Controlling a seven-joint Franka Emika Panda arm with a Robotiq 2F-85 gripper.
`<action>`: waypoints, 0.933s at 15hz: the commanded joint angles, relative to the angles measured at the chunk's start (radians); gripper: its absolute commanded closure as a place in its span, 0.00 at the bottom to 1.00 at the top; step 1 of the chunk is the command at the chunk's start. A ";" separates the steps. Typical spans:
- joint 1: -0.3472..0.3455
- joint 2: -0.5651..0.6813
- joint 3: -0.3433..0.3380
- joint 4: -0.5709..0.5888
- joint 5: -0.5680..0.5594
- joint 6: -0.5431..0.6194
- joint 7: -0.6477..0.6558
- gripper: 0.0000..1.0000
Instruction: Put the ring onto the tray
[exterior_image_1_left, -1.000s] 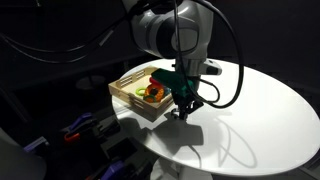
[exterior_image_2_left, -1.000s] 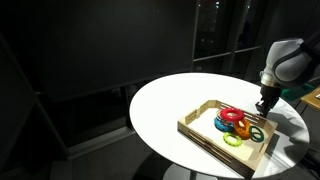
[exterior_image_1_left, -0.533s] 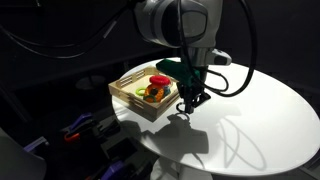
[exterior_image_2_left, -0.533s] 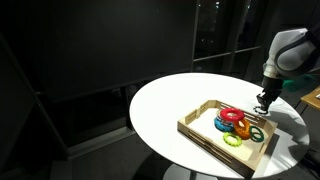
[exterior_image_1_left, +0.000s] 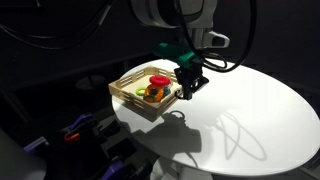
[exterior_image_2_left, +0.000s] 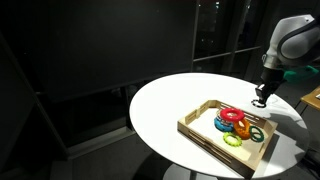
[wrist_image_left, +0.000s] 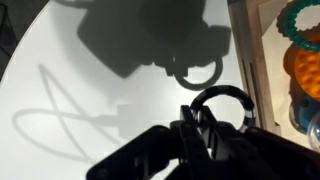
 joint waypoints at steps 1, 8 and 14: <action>0.002 -0.068 0.033 -0.039 0.008 -0.018 -0.006 0.94; 0.013 -0.127 0.101 -0.103 0.078 -0.001 -0.069 0.94; 0.027 -0.159 0.135 -0.143 0.167 0.003 -0.166 0.94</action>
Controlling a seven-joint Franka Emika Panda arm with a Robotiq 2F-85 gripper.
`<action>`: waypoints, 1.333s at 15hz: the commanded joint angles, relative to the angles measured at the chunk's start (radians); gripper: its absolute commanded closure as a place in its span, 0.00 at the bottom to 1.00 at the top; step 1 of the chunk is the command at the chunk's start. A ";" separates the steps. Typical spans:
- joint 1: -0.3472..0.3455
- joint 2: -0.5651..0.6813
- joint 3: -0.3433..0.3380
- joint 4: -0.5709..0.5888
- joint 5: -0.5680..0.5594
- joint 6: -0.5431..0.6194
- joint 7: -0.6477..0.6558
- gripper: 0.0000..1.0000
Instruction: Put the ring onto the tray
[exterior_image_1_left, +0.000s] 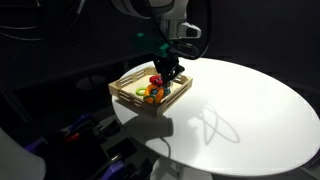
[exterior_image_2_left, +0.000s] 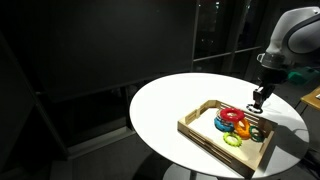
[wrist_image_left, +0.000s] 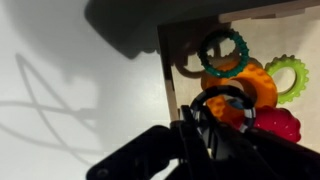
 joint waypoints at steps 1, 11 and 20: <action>0.006 -0.040 0.015 -0.038 0.053 0.005 -0.068 0.94; 0.021 -0.024 0.025 -0.051 0.059 -0.006 -0.101 0.33; -0.004 -0.052 -0.020 -0.005 -0.010 -0.180 -0.071 0.00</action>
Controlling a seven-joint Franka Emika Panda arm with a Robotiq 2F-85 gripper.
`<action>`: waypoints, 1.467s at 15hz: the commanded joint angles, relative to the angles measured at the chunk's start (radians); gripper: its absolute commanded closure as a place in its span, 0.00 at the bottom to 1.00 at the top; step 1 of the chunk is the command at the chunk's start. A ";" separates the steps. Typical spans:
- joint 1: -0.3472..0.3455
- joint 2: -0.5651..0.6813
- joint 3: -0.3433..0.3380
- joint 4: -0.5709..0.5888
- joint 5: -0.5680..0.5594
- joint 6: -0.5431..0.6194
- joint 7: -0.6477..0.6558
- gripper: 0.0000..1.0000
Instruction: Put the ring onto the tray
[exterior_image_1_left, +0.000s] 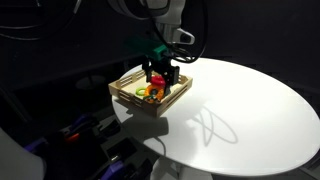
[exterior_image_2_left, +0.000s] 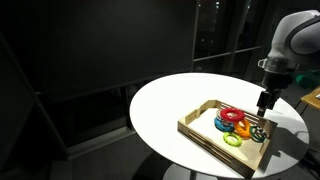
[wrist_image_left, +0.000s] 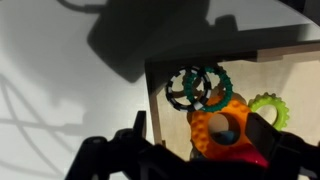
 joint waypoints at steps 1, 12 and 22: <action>-0.018 -0.047 -0.028 0.029 -0.064 -0.116 0.022 0.00; -0.063 -0.278 -0.079 0.015 -0.187 -0.296 0.122 0.00; -0.076 -0.404 -0.105 0.012 -0.176 -0.343 0.113 0.00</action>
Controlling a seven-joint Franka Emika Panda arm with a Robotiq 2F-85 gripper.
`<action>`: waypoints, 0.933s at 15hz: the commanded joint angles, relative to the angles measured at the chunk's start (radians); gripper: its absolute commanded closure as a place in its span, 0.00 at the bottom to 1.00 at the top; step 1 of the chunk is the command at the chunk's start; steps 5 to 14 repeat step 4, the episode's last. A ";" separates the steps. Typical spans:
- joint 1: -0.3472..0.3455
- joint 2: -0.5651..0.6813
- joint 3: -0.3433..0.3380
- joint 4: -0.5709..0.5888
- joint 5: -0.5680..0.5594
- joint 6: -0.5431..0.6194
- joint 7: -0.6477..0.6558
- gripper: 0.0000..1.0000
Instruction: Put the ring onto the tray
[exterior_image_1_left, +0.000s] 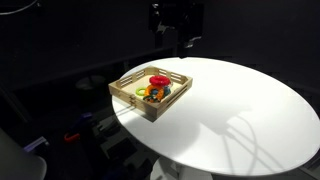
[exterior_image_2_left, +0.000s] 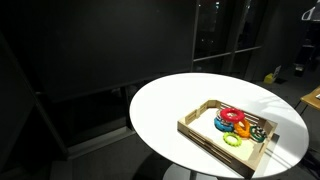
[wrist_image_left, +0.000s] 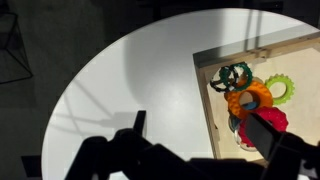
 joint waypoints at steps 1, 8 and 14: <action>-0.001 -0.007 0.000 -0.002 0.000 -0.002 0.000 0.00; -0.001 -0.010 0.000 -0.006 0.000 -0.002 0.000 0.00; -0.001 -0.010 0.000 -0.006 0.000 -0.002 0.000 0.00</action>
